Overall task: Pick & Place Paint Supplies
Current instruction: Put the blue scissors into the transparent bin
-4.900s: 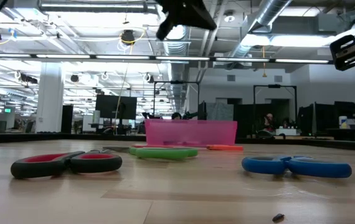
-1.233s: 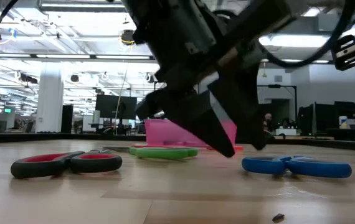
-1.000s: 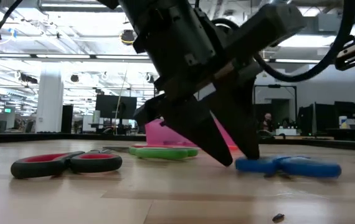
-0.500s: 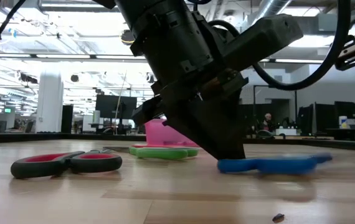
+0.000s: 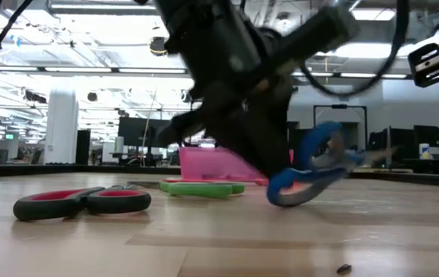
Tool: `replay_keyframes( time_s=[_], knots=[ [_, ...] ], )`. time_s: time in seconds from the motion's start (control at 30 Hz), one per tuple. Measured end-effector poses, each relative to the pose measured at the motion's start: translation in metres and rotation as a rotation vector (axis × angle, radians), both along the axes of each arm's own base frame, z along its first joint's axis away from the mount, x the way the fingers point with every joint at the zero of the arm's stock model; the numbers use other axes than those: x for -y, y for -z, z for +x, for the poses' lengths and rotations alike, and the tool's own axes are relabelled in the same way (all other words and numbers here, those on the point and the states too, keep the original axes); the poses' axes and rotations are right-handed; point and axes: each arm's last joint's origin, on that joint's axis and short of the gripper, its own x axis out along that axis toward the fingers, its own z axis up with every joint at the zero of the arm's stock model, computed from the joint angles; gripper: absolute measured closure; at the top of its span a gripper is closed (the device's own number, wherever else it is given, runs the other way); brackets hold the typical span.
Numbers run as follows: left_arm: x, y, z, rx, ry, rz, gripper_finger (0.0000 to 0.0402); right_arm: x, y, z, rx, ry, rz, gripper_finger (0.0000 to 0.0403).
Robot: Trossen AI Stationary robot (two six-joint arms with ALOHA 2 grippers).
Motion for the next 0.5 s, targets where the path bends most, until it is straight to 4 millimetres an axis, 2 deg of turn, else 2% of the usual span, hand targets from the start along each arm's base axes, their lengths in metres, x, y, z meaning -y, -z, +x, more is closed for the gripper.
replay_keyframes(
  time_s=[0.27,0.4,0.5],
  knots=[
    [-0.021,-0.043,-0.005,0.045,-0.055,0.019,0.0398,0.000,0.000,0.000,0.000,0.000,0.000,0.0395],
    [-0.032,-0.053,-0.009,0.014,-0.073,0.043,0.0399,0.000,0.000,0.000,0.000,0.000,0.000,0.0395],
    [-0.034,-0.053,-0.013,-0.034,-0.065,0.044,0.0400,0.000,0.000,0.000,0.000,0.000,0.000,0.0395]
  ],
)
